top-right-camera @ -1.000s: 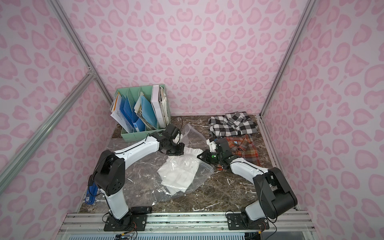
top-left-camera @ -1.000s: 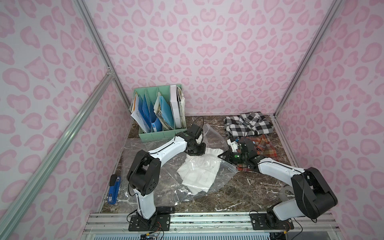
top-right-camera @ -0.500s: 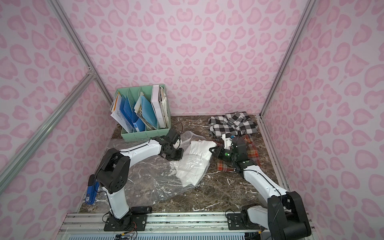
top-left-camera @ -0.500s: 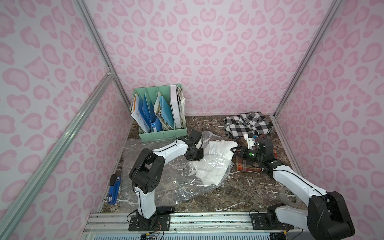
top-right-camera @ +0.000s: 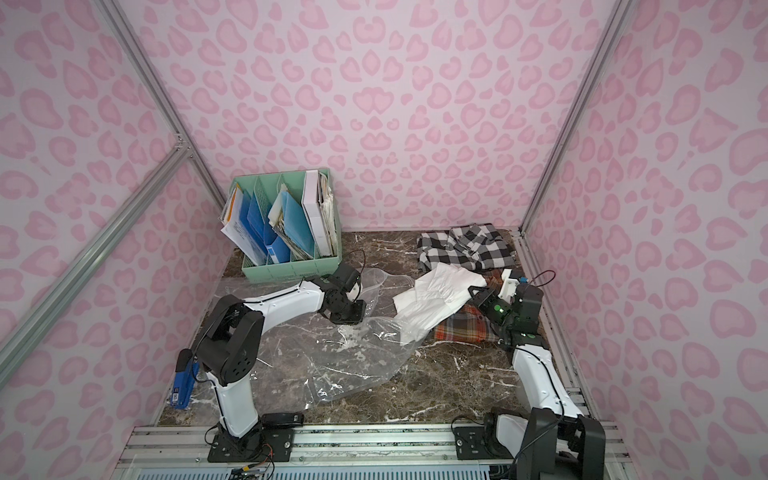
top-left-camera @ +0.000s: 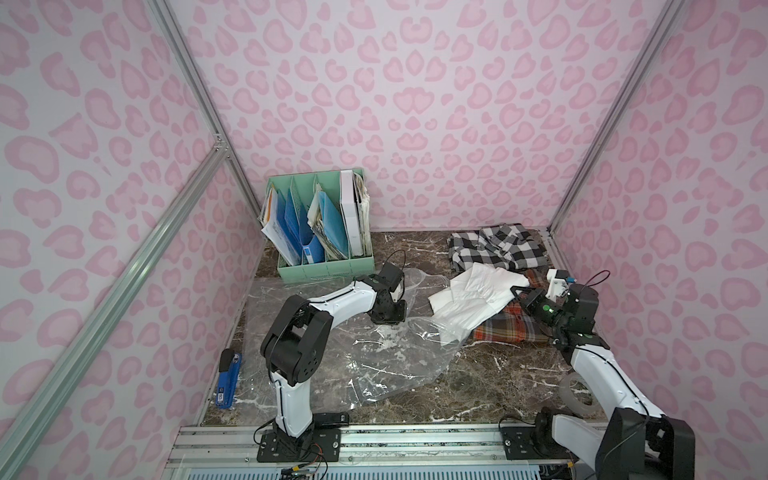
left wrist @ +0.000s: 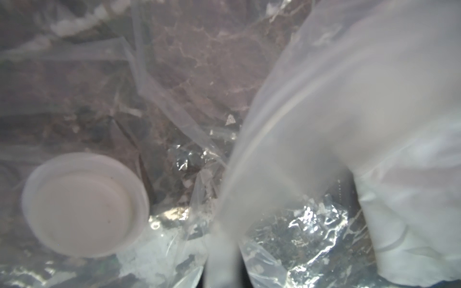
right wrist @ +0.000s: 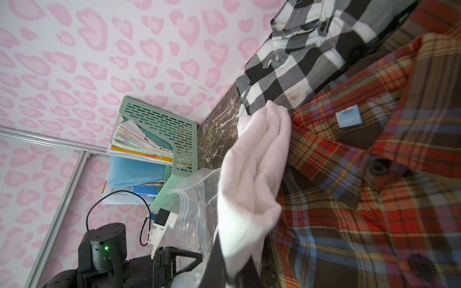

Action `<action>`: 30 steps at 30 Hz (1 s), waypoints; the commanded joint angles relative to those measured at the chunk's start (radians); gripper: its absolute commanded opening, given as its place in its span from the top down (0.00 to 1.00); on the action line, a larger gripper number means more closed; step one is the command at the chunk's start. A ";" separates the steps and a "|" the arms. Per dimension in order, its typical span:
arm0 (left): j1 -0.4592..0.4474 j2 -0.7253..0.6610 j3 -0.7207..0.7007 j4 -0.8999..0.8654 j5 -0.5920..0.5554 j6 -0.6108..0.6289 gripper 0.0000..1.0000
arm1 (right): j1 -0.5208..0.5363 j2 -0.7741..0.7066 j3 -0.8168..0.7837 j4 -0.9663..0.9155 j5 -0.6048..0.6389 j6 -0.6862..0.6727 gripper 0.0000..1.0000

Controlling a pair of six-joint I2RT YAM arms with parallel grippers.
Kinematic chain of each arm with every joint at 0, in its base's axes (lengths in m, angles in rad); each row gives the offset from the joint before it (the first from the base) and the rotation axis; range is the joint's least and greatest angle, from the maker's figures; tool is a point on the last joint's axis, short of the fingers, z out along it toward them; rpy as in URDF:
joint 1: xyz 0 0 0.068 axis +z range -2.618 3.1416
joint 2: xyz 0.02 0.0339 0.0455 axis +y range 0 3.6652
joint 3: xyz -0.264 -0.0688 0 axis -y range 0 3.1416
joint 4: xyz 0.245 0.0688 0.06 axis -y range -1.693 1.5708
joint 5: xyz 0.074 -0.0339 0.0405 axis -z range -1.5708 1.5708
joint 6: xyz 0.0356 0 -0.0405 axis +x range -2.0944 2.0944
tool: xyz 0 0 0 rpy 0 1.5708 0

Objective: Take the shirt out of the vacuum bag
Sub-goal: Pick up the shirt in the vacuum bag, then place the shirt at the center of the board.

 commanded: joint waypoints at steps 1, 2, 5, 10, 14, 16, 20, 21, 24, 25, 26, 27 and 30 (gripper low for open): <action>0.001 0.005 0.004 -0.039 -0.030 0.023 0.96 | -0.060 -0.014 -0.013 0.079 -0.032 0.017 1.00; 0.001 0.005 0.001 -0.041 -0.032 0.023 0.96 | -0.081 -0.017 -0.018 0.082 -0.038 0.017 1.00; 0.000 0.002 -0.009 -0.042 -0.038 0.024 0.96 | -0.122 -0.030 -0.031 0.089 -0.057 0.018 1.00; 0.001 0.001 -0.017 -0.045 -0.043 0.029 0.96 | -0.197 -0.090 -0.081 0.103 -0.063 0.034 1.00; 0.001 -0.003 -0.017 -0.048 -0.053 0.031 0.96 | -0.283 -0.129 -0.132 0.107 -0.080 0.055 1.00; 0.001 -0.004 -0.017 -0.049 -0.058 0.034 0.96 | -0.297 -0.129 -0.139 0.088 -0.064 0.041 1.00; 0.002 -0.003 -0.017 -0.059 -0.066 0.038 0.96 | -0.329 -0.102 -0.163 0.088 -0.035 0.036 1.00; 0.003 -0.005 -0.017 -0.061 -0.069 0.040 0.96 | -0.335 -0.091 -0.164 0.075 -0.023 0.033 1.00; 0.003 -0.006 -0.002 -0.075 -0.083 0.043 0.96 | -0.361 -0.044 -0.170 0.028 -0.006 0.005 1.00; 0.003 -0.007 0.006 -0.080 -0.087 0.044 0.96 | -0.370 -0.027 -0.170 0.016 -0.004 -0.003 1.00; 0.003 -0.008 0.015 -0.088 -0.093 0.046 0.96 | -0.384 -0.010 -0.168 -0.002 0.000 -0.014 1.00; 0.004 -0.010 0.024 -0.095 -0.102 0.046 0.96 | -0.394 0.007 -0.163 -0.023 0.010 -0.026 1.00; 0.017 -0.031 0.033 -0.106 -0.110 0.043 0.96 | -0.420 0.069 -0.136 -0.077 0.027 -0.055 1.00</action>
